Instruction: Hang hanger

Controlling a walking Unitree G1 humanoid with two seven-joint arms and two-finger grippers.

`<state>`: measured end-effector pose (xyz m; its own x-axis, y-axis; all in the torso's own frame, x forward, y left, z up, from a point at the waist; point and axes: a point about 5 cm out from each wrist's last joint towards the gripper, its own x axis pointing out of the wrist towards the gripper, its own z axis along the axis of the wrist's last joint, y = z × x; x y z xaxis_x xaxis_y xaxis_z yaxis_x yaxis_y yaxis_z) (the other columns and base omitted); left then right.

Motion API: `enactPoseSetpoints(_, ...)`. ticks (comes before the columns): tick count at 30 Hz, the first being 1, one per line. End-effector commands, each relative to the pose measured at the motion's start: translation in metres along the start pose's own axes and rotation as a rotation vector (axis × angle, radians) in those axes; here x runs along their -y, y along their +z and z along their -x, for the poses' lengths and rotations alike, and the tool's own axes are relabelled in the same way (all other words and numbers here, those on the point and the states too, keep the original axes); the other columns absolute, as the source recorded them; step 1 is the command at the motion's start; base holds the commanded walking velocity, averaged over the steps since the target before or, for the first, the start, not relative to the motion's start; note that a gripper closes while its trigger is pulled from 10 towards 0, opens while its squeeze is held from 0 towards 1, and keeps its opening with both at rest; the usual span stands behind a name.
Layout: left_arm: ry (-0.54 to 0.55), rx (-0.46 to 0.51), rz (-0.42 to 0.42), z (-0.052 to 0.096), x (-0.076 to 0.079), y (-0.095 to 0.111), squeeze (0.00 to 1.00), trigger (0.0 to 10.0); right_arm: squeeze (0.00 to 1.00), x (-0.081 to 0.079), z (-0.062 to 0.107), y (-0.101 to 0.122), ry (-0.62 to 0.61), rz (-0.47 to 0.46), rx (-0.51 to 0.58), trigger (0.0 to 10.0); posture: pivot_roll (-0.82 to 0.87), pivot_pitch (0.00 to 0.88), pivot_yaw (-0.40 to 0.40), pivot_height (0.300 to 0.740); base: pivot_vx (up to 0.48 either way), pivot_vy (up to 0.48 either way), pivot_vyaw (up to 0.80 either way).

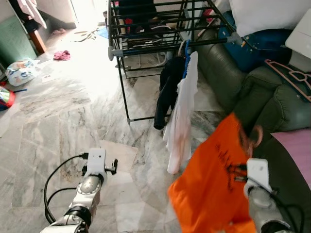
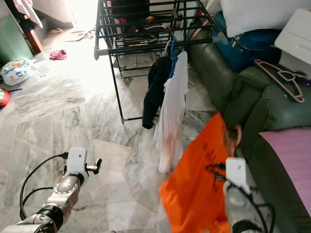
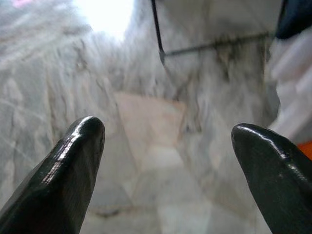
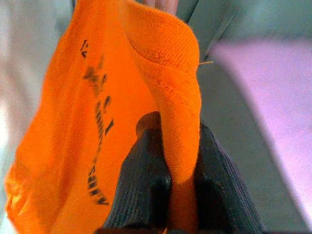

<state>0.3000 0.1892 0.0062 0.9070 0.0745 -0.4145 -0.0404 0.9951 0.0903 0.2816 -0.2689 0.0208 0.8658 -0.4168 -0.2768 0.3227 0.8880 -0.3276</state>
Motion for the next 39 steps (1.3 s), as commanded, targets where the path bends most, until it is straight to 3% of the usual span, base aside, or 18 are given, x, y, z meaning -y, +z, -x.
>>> enactPoseSetpoints(1, 0.042, 0.088, 0.013, -0.006, -0.008, 0.025, 0.0, 10.0, 0.0, 0.011, -0.012, 0.045, -0.056, -0.013, 0.199, 10.0, -0.05, 0.093, 0.022, 0.74, 0.0, 0.0, 0.0)
enactPoseSetpoints(5, 0.049, 0.173, 0.017, -0.013, -0.01, 0.052, 0.0, 10.0, 0.0, 0.022, -0.019, 0.091, -0.088, 0.0, 0.376, 10.0, -0.05, 0.09, 0.02, 0.74, 0.0, 0.0, 0.0)
enactPoseSetpoints(10, 0.027, 0.197, 0.013, -0.015, -0.004, 0.063, 0.0, 10.0, 0.0, 0.017, -0.021, 0.101, -0.059, -0.017, 0.4, 10.0, -0.06, 0.084, 0.017, 0.74, 0.0, 0.0, 0.0)
enactPoseSetpoints(12, 0.008, 0.133, 0.011, -0.014, 0.001, 0.048, 0.0, 10.0, 0.0, 0.0, -0.018, 0.077, 0.007, -0.023, 0.297, 10.0, -0.06, 0.079, 0.015, 0.74, 0.0, 0.0, 0.0)
enactPoseSetpoints(16, 0.004, 0.081, 0.0, -0.01, 0.004, 0.031, 0.0, 10.0, 0.0, -0.014, -0.01, 0.051, 0.058, -0.043, 0.21, 10.0, -0.06, 0.069, 0.016, 0.74, 0.0, 0.0, 0.0)
enactPoseSetpoints(21, -0.03, -0.016, -0.019, -0.001, 0.012, 0.0, 0.0, 10.0, 0.0, -0.034, 0.01, -0.004, 0.102, -0.215, -0.027, 10.0, -0.06, 0.046, 0.013, 0.74, 0.0, 0.0, 0.0)
enactPoseSetpoints(24, -0.048, -0.084, -0.037, 0.004, 0.015, -0.016, 0.0, 10.0, 0.0, -0.049, 0.02, -0.021, 0.183, -0.237, -0.11, 10.0, -0.06, 0.03, 0.008, 0.74, 0.0, 0.0, 0.0)
enactPoseSetpoints(30, -0.051, -0.214, -0.073, 0.015, 0.018, -0.045, 0.0, 10.0, 0.0, -0.073, 0.034, -0.039, 0.325, -0.21, -0.227, 10.0, -0.04, 0.002, -0.008, 0.74, 0.0, 0.0, 0.0)
enactPoseSetpoints(35, -0.063, -0.266, -0.094, 0.02, 0.023, -0.056, 0.0, 10.0, 0.0, -0.086, 0.043, -0.046, 0.425, -0.206, -0.274, 10.0, -0.02, 0.0, -0.021, 0.74, 0.0, 0.0, 0.0)
enactPoseSetpoints(39, -0.082, -0.302, -0.113, 0.024, 0.027, -0.064, 0.0, 10.0, 0.0, -0.098, 0.053, -0.053, 0.498, -0.149, -0.304, 10.0, -0.01, 0.0, -0.025, 0.74, 0.0, 0.0, 0.0)
